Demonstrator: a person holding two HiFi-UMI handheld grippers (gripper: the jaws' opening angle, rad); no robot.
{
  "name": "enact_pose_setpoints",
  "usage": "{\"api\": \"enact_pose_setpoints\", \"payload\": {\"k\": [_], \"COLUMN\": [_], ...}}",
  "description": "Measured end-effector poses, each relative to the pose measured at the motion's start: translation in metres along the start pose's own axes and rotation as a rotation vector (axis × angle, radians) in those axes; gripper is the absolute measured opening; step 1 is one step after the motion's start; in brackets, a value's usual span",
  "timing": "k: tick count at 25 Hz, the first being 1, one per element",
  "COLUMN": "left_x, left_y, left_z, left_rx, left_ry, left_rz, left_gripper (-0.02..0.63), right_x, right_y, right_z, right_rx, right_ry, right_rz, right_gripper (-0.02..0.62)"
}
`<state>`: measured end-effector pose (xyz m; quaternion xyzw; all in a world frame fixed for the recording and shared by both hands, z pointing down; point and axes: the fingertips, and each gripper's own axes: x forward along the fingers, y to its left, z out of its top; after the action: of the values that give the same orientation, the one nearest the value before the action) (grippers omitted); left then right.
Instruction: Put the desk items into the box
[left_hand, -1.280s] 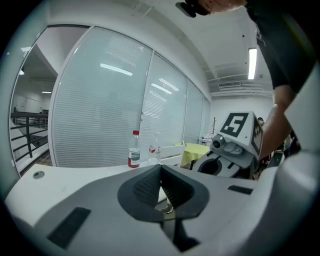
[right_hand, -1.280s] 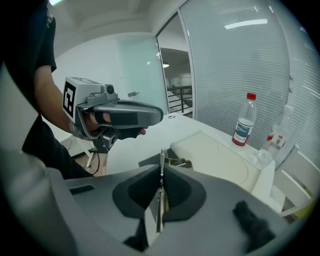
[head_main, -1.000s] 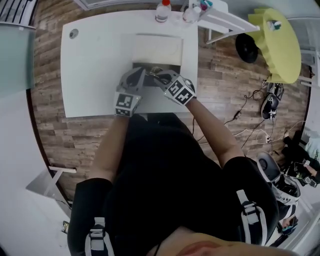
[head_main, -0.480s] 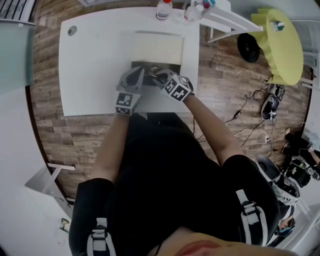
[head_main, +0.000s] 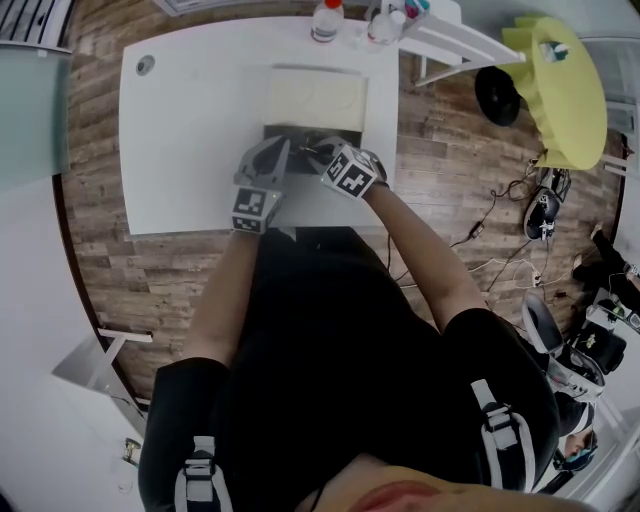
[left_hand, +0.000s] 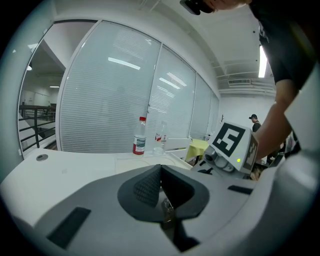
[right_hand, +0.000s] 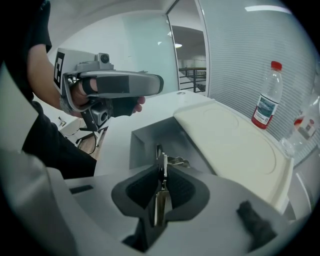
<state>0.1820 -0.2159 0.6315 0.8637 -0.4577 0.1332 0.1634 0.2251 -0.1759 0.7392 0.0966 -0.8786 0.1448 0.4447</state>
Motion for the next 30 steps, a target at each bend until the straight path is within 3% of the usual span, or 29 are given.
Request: {"api": "enact_pose_setpoints", "payload": {"k": [6, 10, 17, 24, 30], "left_x": [0.0, -0.004, -0.009, -0.019, -0.038], "left_y": [-0.001, -0.002, -0.011, -0.02, -0.038], "left_z": [0.008, 0.012, 0.022, 0.035, 0.06], "left_rx": [0.012, 0.019, 0.045, 0.072, 0.095], "left_ry": [-0.009, -0.015, -0.02, -0.019, -0.035], "left_rz": [-0.009, -0.013, -0.024, -0.03, -0.114], "left_gripper": [0.012, 0.013, 0.013, 0.013, 0.014], "right_x": [-0.002, -0.011, -0.036, -0.086, -0.143], "right_y": [-0.012, -0.019, -0.011, -0.003, 0.005], "right_z": [-0.005, -0.006, 0.0, 0.029, 0.069], "right_rx": [0.027, 0.049, 0.078, 0.158, 0.235], "right_ry": [0.02, 0.011, -0.036, -0.188, -0.41], "right_rz": [-0.059, -0.103, -0.108, -0.161, -0.286], "right_gripper": [0.121, 0.141, 0.143, 0.141, 0.12]}}
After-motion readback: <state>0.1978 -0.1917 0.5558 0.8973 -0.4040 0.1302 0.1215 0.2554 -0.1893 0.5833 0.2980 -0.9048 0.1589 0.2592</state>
